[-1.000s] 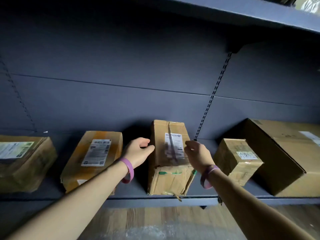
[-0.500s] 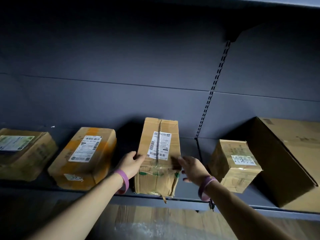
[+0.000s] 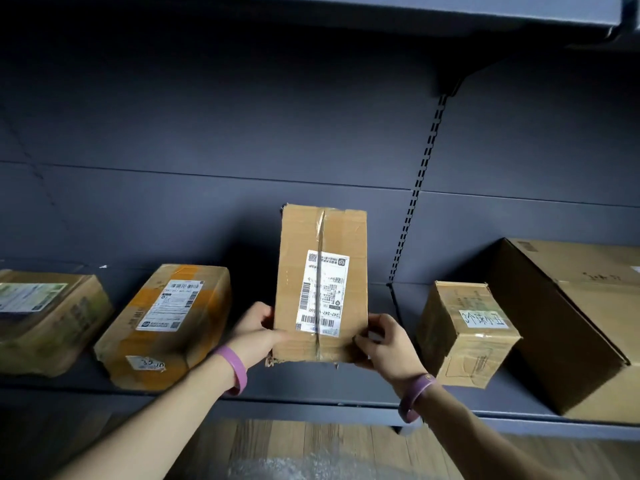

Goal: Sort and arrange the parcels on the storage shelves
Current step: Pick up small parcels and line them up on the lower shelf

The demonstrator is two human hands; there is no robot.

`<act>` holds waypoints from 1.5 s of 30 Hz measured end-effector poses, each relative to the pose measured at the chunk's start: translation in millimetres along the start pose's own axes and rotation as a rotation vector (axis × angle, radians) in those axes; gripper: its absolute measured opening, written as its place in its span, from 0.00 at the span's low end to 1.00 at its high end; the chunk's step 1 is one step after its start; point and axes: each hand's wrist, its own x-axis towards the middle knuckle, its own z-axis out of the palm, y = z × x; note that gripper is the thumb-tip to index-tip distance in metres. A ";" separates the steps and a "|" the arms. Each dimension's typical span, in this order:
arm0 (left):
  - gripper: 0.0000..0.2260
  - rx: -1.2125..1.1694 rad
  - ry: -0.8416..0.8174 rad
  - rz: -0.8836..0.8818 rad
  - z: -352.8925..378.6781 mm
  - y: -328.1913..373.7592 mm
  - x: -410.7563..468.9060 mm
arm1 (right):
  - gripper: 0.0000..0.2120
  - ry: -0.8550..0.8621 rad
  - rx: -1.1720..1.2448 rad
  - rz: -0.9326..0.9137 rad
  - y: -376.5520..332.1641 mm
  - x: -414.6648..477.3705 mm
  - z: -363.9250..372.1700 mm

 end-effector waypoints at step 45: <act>0.13 -0.069 -0.037 0.287 196.6 108.0 -23.2 | 0.10 0.299 -0.487 -0.097 -2.8 -1.8 -210.3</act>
